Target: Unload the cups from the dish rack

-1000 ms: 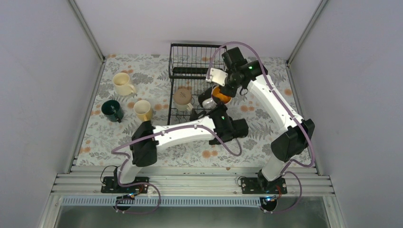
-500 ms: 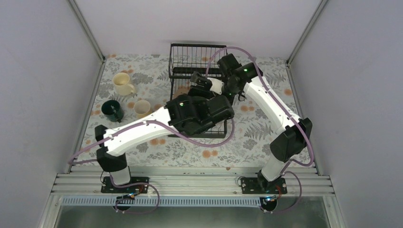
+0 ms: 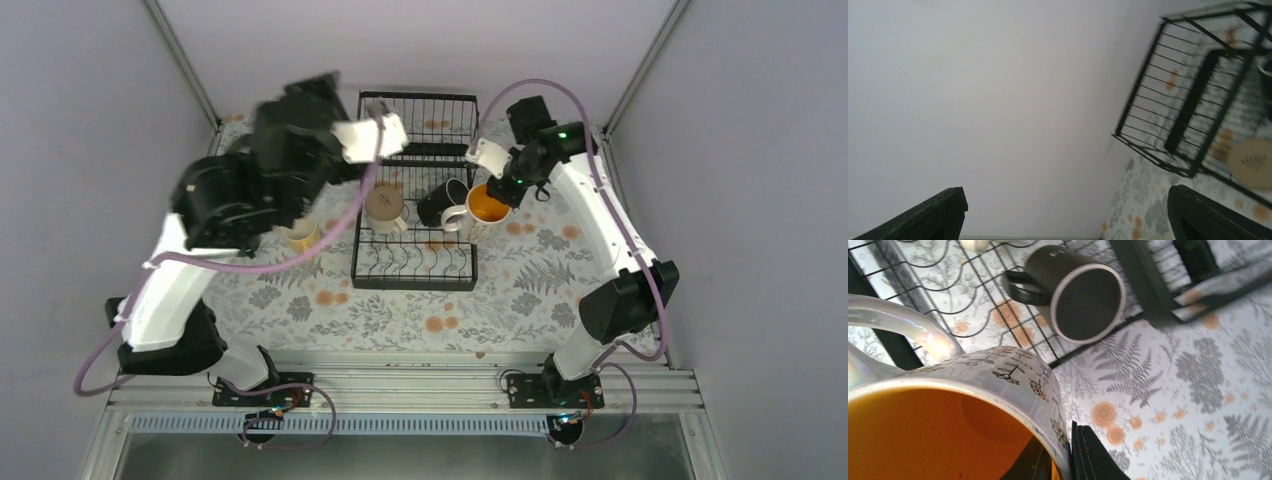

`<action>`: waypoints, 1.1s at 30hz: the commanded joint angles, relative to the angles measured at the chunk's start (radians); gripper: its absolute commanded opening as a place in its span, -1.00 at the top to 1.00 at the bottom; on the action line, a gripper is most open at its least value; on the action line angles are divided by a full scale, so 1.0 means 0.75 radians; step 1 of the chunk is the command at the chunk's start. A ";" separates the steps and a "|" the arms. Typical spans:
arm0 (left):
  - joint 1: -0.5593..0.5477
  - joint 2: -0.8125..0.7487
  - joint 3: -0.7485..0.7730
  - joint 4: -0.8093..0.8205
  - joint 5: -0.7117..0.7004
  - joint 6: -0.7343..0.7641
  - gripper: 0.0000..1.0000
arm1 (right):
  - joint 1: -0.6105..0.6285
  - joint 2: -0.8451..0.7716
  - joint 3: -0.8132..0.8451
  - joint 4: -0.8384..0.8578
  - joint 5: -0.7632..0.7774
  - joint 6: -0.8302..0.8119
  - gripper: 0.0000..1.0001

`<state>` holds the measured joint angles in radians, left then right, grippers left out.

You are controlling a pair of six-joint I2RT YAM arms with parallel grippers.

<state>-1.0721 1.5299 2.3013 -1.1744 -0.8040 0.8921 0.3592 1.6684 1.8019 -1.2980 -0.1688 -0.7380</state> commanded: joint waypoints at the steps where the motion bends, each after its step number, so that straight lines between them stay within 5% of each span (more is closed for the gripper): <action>1: 0.230 -0.107 -0.029 0.248 0.398 -0.108 -1.00 | -0.125 -0.099 0.031 0.033 -0.081 0.040 0.93; 5: 0.397 -0.317 -0.390 0.603 0.536 -0.107 -1.00 | -0.258 -0.090 0.073 0.019 -0.109 0.044 0.93; 10: 0.597 -0.363 -0.611 0.784 0.579 -0.264 -1.00 | -0.419 -0.030 0.079 0.033 -0.092 0.070 0.93; 21: 1.241 -0.200 -0.695 0.718 1.208 -0.838 -1.00 | -0.664 0.245 0.137 0.276 -0.023 0.214 0.93; 33: 1.286 -0.248 -0.972 0.854 1.325 -0.905 -1.00 | -0.747 0.610 0.313 0.441 0.016 0.291 0.93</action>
<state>-0.1093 1.3808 1.5917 -0.5949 0.1345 0.2531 -0.1871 2.0689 1.9369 -1.0431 -0.1413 -0.5697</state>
